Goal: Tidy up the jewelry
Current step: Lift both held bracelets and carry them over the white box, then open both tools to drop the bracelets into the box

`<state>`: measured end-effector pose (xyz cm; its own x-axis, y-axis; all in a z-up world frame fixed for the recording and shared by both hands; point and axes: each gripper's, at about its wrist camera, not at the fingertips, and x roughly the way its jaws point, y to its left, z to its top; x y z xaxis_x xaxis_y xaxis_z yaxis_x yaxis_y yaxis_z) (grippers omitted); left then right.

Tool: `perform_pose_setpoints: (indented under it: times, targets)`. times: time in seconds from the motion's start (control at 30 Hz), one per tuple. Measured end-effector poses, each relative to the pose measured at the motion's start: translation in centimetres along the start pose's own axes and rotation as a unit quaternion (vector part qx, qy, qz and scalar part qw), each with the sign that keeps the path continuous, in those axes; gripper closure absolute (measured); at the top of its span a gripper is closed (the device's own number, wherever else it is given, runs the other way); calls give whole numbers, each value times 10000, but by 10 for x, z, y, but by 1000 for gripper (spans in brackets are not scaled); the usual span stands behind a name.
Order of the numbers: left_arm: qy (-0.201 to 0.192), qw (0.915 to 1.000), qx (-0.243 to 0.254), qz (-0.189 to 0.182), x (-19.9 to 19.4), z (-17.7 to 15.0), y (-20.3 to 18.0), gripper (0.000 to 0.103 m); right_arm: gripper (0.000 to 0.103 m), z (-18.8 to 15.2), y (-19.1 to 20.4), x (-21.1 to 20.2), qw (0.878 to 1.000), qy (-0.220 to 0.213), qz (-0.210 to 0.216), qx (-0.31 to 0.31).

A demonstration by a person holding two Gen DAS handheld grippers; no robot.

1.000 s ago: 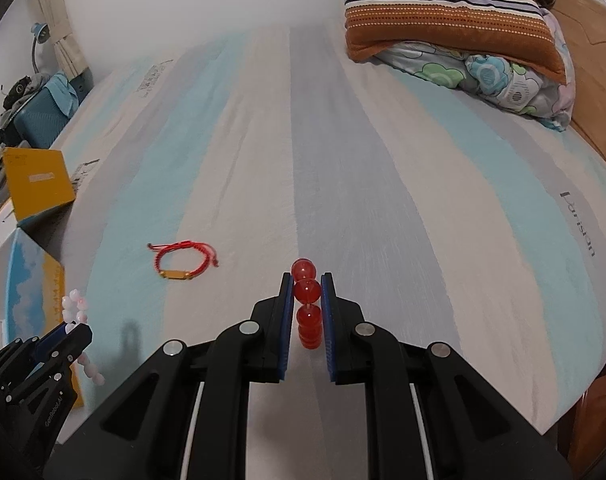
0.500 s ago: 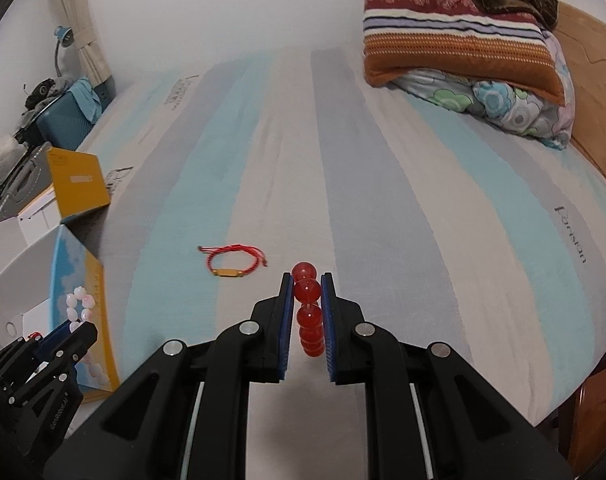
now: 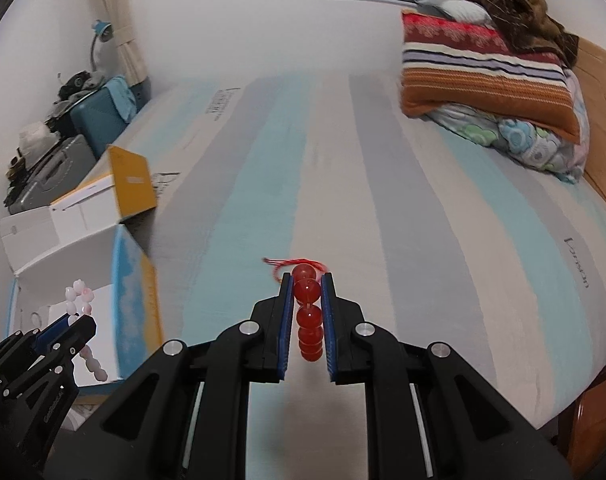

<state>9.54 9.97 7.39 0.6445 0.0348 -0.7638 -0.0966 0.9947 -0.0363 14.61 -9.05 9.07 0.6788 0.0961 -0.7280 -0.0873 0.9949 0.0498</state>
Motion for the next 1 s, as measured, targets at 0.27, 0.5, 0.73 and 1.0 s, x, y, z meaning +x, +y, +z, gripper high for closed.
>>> perform_pose_setpoints:
  times: [0.27,0.5,0.73,1.0]
  targets:
    - [-96,9993,-269,225,-21,-5,53,84,90,2,65,-14,9990,-68,323,-315]
    - [-106,9968,-578,535,-32,-15,110,84,90,-1,127,-17,9957,-56,639,-673]
    - [159,9917,-898,908,-20,-25,168,84,90,-11,189,-10,9905,20,939,-1008]
    - [337,9868,-1213,1022,-4,-40,212,90,90,-35,243,21,9835,329,1155,-1356]
